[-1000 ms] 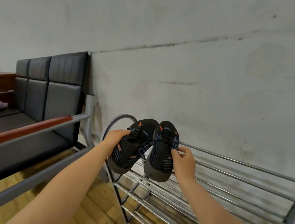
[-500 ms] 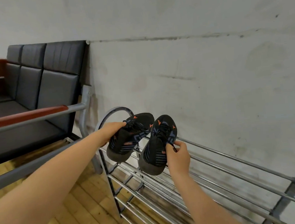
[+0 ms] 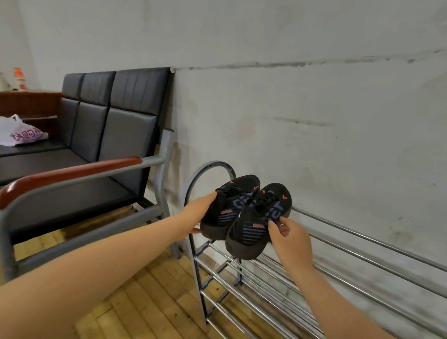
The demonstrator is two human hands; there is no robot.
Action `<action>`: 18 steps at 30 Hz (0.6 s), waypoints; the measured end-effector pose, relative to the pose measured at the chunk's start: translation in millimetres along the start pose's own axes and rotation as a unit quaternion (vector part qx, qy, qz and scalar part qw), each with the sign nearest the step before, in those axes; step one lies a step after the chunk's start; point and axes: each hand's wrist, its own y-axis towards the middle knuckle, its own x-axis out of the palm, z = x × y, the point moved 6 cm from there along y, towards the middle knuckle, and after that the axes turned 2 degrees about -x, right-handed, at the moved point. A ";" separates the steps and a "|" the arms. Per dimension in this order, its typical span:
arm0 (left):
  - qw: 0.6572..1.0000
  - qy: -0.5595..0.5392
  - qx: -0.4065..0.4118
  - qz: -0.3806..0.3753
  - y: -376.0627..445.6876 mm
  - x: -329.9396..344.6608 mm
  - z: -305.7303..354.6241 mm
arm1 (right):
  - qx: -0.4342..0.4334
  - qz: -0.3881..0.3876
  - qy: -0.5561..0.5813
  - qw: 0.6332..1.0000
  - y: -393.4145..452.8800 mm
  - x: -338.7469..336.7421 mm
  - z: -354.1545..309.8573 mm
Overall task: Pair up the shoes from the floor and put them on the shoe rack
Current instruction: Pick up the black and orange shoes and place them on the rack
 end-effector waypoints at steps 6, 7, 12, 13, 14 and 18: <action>0.999 0.031 0.023 0.021 -14.4 -8.2 0.5 | 0.026 -0.034 0.007 0.999 14.0 2.0 1.1; 0.999 0.034 0.024 0.027 -17.8 -10.9 -0.1 | 0.017 -0.011 -0.008 1.000 17.5 -2.9 -6.8; 0.996 0.000 0.028 0.086 -36.5 -38.2 -2.2 | -0.072 -0.006 0.042 0.997 12.6 -2.9 -85.8; 0.995 -0.008 0.027 0.099 -40.0 -45.4 -5.5 | -0.090 -0.053 0.063 0.993 5.9 8.5 -102.6; 0.994 -0.014 0.028 0.109 -45.5 -51.2 -7.5 | -0.112 -0.098 0.074 0.986 -1.1 20.8 -117.4; 0.987 -0.039 0.020 0.156 -71.6 -89.2 -29.8 | -0.162 -0.236 0.061 0.956 -36.2 84.7 -149.9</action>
